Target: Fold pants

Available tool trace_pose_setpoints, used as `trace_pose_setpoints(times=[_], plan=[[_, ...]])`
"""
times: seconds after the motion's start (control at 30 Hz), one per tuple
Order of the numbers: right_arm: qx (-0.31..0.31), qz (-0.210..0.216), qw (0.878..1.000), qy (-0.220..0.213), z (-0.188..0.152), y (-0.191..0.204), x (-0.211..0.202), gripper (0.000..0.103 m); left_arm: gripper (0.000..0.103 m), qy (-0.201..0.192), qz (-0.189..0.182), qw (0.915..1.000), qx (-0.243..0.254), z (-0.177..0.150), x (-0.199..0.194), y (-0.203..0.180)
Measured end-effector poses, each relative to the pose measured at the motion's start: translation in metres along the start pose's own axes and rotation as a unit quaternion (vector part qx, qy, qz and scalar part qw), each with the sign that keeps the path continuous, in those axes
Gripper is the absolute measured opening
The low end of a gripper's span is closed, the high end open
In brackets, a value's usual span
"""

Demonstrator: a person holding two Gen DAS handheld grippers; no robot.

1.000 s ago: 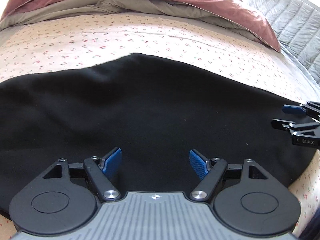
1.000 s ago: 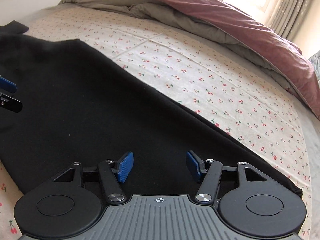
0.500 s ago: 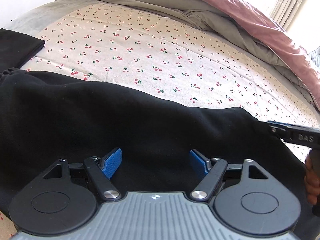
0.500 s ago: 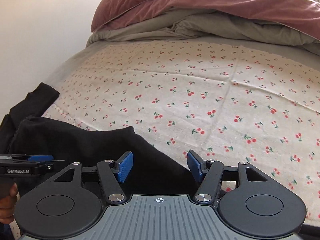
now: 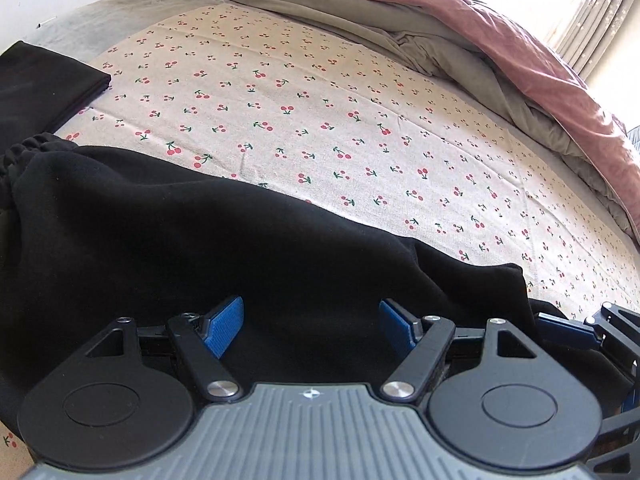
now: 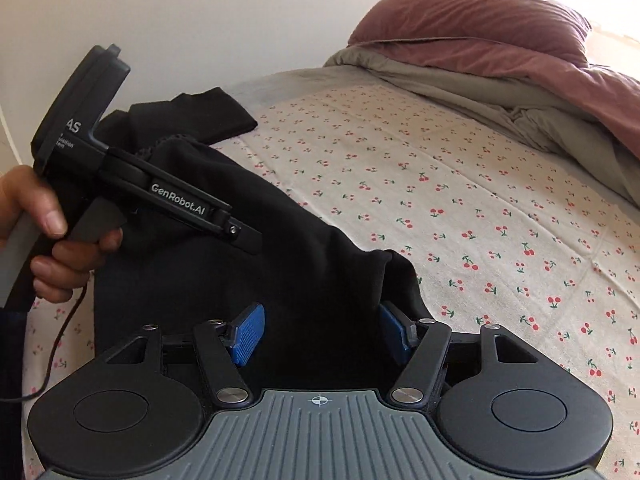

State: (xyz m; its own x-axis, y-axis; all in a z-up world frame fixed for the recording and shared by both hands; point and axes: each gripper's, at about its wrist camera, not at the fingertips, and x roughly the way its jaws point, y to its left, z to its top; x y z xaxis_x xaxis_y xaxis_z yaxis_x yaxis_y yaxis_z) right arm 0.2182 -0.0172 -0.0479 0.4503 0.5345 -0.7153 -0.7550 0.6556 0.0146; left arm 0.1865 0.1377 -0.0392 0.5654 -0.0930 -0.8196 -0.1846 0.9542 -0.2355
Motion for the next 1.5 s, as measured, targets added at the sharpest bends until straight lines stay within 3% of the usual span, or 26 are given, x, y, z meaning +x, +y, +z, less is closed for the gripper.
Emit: trace_pose_setpoints(times=[0.13,0.27,0.33,0.43,0.5,0.57,0.6,0.63,0.67,0.8,0.87,0.93,1.0,1.07,1.1,1.13,1.2,1.23,1.33,1.4,1.5], plan=[[-0.015,-0.021,0.999,0.030,-0.003,0.009,0.021,0.065,0.076,-0.001,0.010,0.9999,0.013,0.000,0.004,-0.003],[0.054,-0.016,0.998,0.014,0.005,-0.013,0.036,0.065,0.076,0.001,0.006,0.9999,0.009,0.001,0.004,0.001],[0.103,-0.006,0.995,-0.002,0.012,-0.031,0.040,0.072,0.076,0.001,0.000,1.0000,-0.009,0.005,0.004,0.008],[0.191,0.022,0.981,0.000,0.020,-0.065,0.054,0.072,0.076,-0.002,0.002,0.9992,-0.040,0.011,0.002,0.023],[0.263,0.044,0.964,0.013,0.021,-0.087,0.069,0.072,0.075,-0.002,0.005,0.9988,-0.049,0.013,0.002,0.028],[0.324,0.059,0.944,0.013,0.021,-0.105,0.077,0.063,0.073,-0.001,0.006,0.9986,-0.053,0.013,0.002,0.029],[0.347,0.054,0.936,0.008,0.021,-0.111,0.078,0.047,0.072,-0.001,0.007,0.9985,-0.055,0.013,0.001,0.030],[0.360,0.040,0.932,0.015,0.021,-0.114,0.080,0.025,0.072,-0.001,0.008,0.9983,-0.058,0.014,0.000,0.031],[0.362,0.022,0.931,0.021,0.022,-0.116,0.081,0.012,0.070,-0.002,0.008,0.9980,-0.063,0.014,0.000,0.033],[0.333,-0.009,0.942,-0.024,0.015,-0.110,0.064,0.006,0.062,-0.003,0.009,0.9953,-0.096,0.016,-0.003,0.046],[0.334,-0.024,0.941,-0.047,0.016,-0.105,0.057,0.006,0.060,-0.003,0.015,0.9950,-0.098,0.016,-0.004,0.047],[0.325,-0.050,0.944,-0.038,0.014,-0.102,0.065,0.005,0.057,-0.002,0.026,0.9956,-0.090,0.015,-0.005,0.045],[0.290,-0.076,0.954,-0.020,0.011,-0.095,0.083,0.005,0.056,-0.003,0.031,0.9954,-0.090,0.014,-0.008,0.046],[0.271,-0.090,0.958,-0.029,0.009,-0.089,0.083,0.005,0.056,-0.005,0.023,0.9936,-0.111,0.016,-0.013,0.055],[0.275,-0.093,0.957,-0.029,0.010,-0.088,0.078,0.013,0.056,-0.011,0.016,0.9915,-0.129,0.017,-0.017,0.064],[0.292,-0.107,0.950,-0.035,0.010,-0.087,0.067,0.027,0.056,-0.016,0.009,0.9894,-0.144,0.017,-0.021,0.073],[0.286,-0.175,0.940,-0.068,0.010,-0.077,0.038,0.029,0.056,-0.024,-0.003,0.9875,-0.156,0.018,-0.031,0.085],[0.259,-0.203,0.941,-0.084,0.009,-0.066,0.019,0.029,0.056,-0.035,-0.004,0.9861,-0.162,0.018,-0.038,0.092],[0.214,-0.177,0.957,-0.089,-0.001,-0.030,-0.016,0.029,0.056,-0.064,-0.003,0.9830,-0.172,0.013,-0.059,0.110],[0.166,-0.150,0.972,-0.074,-0.012,0.009,-0.028,0.030,0.057,-0.083,0.023,0.9799,-0.180,0.010,-0.073,0.122],[0.076,-0.100,0.991,-0.043,-0.025,0.076,-0.027,0.031,0.057,-0.096,-0.001,0.9724,-0.213,0.004,-0.088,0.146]])
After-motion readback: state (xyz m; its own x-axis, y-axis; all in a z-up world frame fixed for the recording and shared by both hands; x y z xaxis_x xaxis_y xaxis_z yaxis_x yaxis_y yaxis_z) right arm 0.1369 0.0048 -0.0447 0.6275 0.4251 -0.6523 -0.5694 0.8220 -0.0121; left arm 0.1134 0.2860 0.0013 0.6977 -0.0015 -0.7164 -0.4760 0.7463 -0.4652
